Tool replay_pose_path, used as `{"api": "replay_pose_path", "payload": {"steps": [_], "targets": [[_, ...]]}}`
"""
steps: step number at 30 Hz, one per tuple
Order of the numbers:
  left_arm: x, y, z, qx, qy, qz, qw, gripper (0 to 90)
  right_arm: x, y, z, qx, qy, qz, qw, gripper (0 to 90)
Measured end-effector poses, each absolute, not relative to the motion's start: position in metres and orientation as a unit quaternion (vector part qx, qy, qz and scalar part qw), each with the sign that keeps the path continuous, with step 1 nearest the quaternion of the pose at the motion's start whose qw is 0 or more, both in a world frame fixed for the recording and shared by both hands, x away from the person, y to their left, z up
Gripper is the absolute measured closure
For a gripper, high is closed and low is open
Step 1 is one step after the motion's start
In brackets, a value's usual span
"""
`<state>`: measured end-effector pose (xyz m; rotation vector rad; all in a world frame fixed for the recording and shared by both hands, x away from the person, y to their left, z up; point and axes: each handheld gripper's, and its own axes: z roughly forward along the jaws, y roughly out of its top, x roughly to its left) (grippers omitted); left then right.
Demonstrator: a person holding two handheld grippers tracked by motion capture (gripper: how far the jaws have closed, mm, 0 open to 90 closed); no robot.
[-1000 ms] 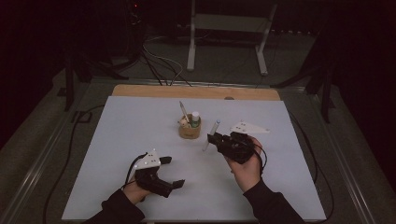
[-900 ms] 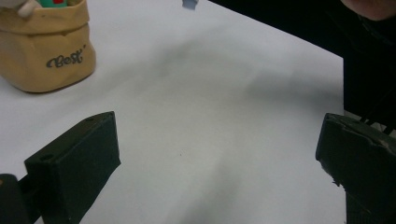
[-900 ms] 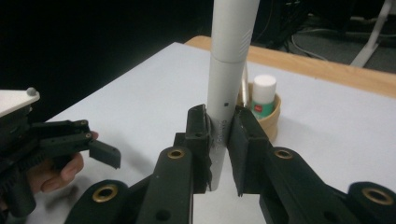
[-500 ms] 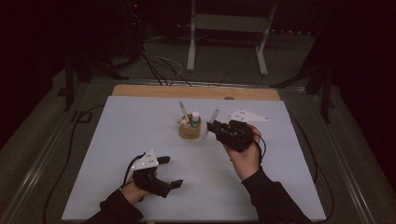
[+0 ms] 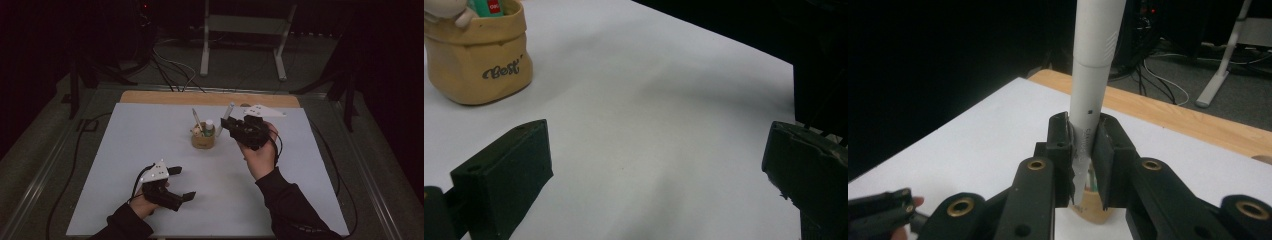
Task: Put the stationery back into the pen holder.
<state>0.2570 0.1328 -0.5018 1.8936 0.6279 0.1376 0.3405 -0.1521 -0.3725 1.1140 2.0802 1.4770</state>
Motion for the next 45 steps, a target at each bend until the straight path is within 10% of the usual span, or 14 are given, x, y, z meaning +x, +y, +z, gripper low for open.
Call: {"api": "replay_pose_path", "payload": {"steps": [45], "targets": [[0.257, 0.135, -0.502, 0.795, 0.267, 0.055, 0.542, 0.4, 0.394, -0.099, -0.417, 0.352, 0.790, 0.457, 0.209, 79.1]]}}
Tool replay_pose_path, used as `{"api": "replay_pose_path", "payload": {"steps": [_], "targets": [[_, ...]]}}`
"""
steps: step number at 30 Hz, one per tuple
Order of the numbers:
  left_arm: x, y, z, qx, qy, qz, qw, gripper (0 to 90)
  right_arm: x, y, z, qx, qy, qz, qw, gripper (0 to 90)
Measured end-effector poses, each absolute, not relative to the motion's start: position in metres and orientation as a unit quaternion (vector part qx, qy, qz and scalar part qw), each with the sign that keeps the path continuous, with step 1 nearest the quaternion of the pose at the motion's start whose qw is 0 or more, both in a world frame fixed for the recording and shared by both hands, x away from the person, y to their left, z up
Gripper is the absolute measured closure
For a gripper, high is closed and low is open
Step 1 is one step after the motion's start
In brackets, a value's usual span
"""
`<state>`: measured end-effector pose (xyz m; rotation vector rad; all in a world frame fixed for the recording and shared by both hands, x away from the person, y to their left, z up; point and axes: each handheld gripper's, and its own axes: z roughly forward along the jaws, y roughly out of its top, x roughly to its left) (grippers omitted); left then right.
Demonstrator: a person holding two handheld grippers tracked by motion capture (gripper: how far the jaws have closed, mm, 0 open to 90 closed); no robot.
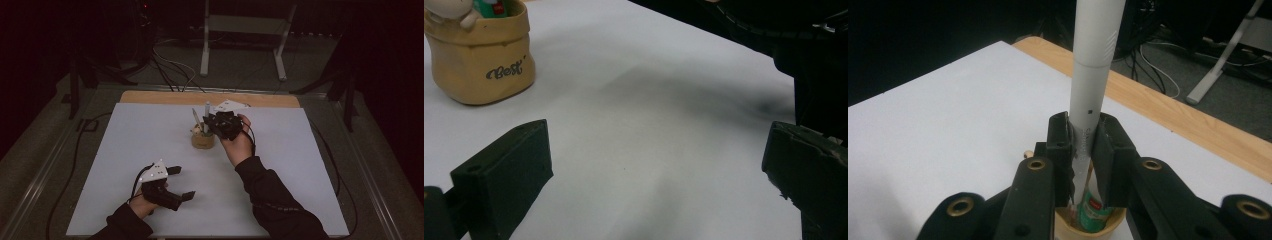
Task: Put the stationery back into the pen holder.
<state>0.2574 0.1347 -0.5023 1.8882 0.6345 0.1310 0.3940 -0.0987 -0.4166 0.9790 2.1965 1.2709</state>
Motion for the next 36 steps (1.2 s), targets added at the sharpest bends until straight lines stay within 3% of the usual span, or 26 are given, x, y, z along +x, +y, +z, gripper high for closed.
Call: {"api": "replay_pose_path", "payload": {"steps": [30, 31, 33, 36], "targets": [[0.258, 0.136, -0.502, 0.795, 0.267, 0.059, 0.542, 0.4, 0.407, -0.086, -0.435, 0.358, 0.827, 0.392, 0.185, 78.6], [0.258, 0.136, -0.502, 0.795, 0.267, 0.060, 0.541, 0.4, 0.407, -0.086, -0.435, 0.358, 0.827, 0.394, 0.180, 77.2], [0.258, 0.136, -0.502, 0.794, 0.268, 0.059, 0.542, 0.4, 0.406, -0.087, -0.434, 0.359, 0.819, 0.417, 0.164, 60.9], [0.258, 0.136, -0.502, 0.794, 0.267, 0.059, 0.542, 0.4, 0.402, -0.089, -0.429, 0.354, 0.813, 0.431, 0.167, 46.7]]}}
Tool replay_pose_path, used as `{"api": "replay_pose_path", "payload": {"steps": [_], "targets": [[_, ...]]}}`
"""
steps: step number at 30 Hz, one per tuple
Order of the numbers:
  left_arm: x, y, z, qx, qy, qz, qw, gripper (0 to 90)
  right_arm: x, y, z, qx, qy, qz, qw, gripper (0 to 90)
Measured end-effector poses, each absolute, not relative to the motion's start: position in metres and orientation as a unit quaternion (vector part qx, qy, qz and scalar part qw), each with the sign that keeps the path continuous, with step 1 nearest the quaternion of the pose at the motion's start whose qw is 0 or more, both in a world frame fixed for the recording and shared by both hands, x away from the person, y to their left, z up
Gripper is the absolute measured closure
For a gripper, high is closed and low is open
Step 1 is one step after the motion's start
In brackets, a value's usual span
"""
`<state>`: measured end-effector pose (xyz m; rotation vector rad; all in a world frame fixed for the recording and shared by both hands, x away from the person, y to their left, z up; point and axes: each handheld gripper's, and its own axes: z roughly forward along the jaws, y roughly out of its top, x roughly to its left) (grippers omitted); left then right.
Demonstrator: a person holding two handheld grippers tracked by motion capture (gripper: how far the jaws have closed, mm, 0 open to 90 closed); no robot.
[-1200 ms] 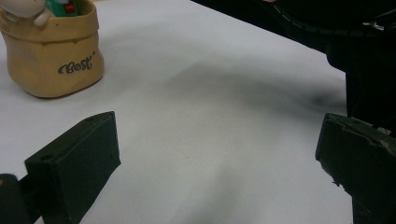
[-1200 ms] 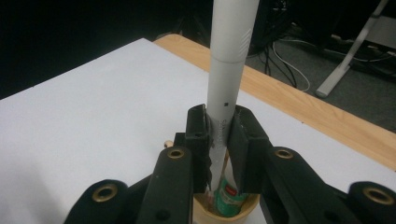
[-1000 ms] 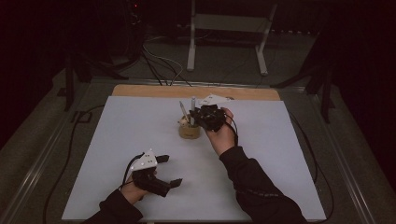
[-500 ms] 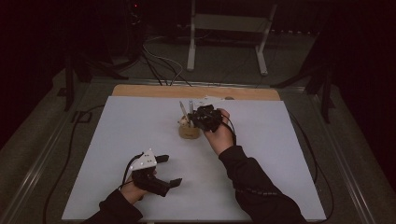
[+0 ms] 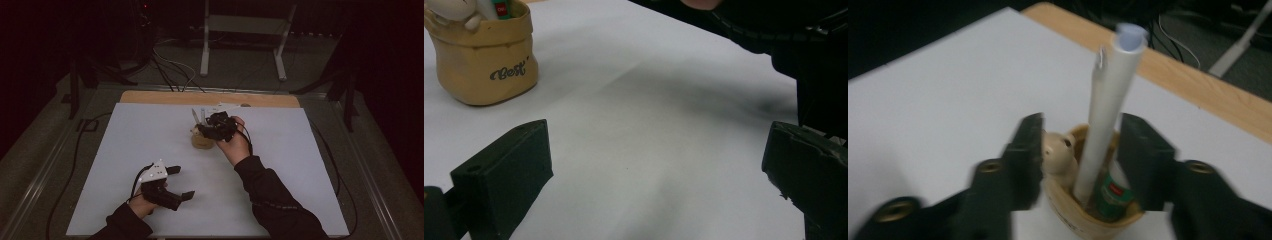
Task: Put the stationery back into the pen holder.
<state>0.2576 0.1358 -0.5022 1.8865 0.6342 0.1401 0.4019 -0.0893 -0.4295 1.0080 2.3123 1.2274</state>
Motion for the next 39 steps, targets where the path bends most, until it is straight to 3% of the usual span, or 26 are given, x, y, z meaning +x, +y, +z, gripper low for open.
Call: {"api": "replay_pose_path", "payload": {"steps": [10, 16, 29, 39], "targets": [[0.257, 0.135, -0.501, 0.794, 0.266, 0.060, 0.544, 0.4, 0.386, -0.110, -0.410, 0.361, 0.783, 0.480, 0.166, 17.8], [0.257, 0.134, -0.500, 0.794, 0.264, 0.060, 0.545, 0.4, 0.376, -0.123, -0.405, 0.339, 0.790, 0.492, 0.137, 2.2], [0.256, 0.132, -0.497, 0.793, 0.257, 0.063, 0.550, 0.4, 0.349, -0.150, -0.404, 0.316, 0.789, 0.509, 0.138, 0.1], [0.255, 0.133, -0.499, 0.794, 0.253, 0.064, 0.550, 0.4, 0.333, -0.174, -0.426, 0.298, 0.793, 0.513, 0.138, 0.1]]}}
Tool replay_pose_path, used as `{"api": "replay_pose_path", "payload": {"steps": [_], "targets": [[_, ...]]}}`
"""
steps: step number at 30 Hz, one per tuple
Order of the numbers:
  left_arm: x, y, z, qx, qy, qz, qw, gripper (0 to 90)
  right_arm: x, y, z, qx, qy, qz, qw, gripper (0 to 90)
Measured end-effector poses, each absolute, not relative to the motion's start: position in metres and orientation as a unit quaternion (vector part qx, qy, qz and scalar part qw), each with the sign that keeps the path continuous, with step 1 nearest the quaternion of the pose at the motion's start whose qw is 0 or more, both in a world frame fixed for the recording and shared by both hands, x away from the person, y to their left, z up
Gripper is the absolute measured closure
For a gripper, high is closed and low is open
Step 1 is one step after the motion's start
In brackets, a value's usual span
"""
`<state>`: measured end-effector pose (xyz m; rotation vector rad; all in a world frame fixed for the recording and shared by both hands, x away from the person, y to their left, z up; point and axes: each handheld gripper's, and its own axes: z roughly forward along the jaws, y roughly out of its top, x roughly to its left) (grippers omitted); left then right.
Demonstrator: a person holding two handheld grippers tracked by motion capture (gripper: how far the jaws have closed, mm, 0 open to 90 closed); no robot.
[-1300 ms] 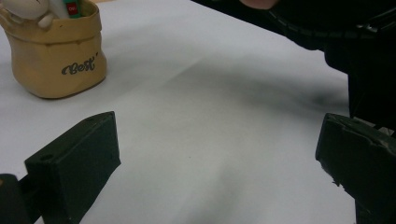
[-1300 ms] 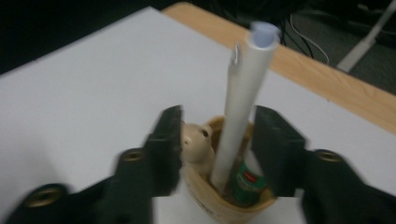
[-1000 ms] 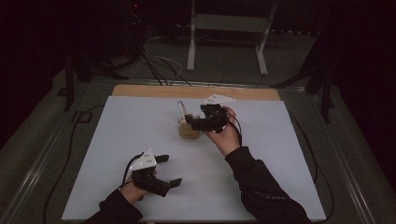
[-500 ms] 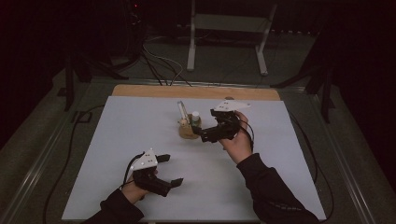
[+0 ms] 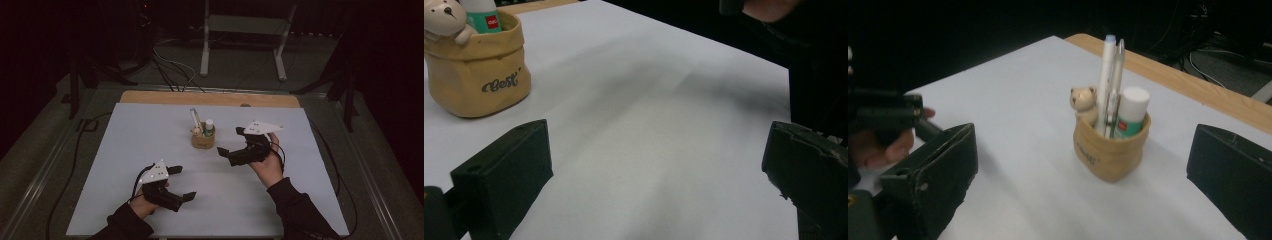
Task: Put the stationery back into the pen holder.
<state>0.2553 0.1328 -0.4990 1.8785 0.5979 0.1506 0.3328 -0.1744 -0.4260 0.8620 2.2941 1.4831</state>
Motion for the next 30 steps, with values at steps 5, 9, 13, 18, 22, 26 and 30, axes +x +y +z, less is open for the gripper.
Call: {"api": "replay_pose_path", "payload": {"steps": [5, 9, 13, 18, 22, 26, 30], "targets": [[0.254, 0.133, -0.500, 0.793, 0.251, 0.062, 0.551, 0.4, 0.319, -0.186, -0.440, 0.296, 0.791, 0.519, 0.126, 0.1], [0.254, 0.133, -0.499, 0.793, 0.249, 0.064, 0.553, 0.4, 0.307, -0.195, -0.451, 0.298, 0.791, 0.520, 0.123, 0.1], [0.254, 0.134, -0.499, 0.793, 0.248, 0.064, 0.553, 0.4, 0.298, -0.205, -0.464, 0.304, 0.794, 0.514, 0.115, 0.1], [0.254, 0.135, -0.499, 0.794, 0.247, 0.063, 0.552, 0.4, 0.288, -0.218, -0.475, 0.302, 0.798, 0.510, 0.107, 0.1], [0.253, 0.136, -0.500, 0.795, 0.245, 0.061, 0.551, 0.4, 0.282, -0.228, -0.481, 0.300, 0.801, 0.507, 0.104, 0.1], [0.252, 0.137, -0.500, 0.796, 0.246, 0.064, 0.549, 0.4, 0.277, -0.239, -0.486, 0.303, 0.800, 0.506, 0.107, 0.1], [0.252, 0.140, -0.501, 0.794, 0.249, 0.064, 0.551, 0.4, 0.270, -0.252, -0.491, 0.312, 0.800, 0.499, 0.121, 0.1]]}}
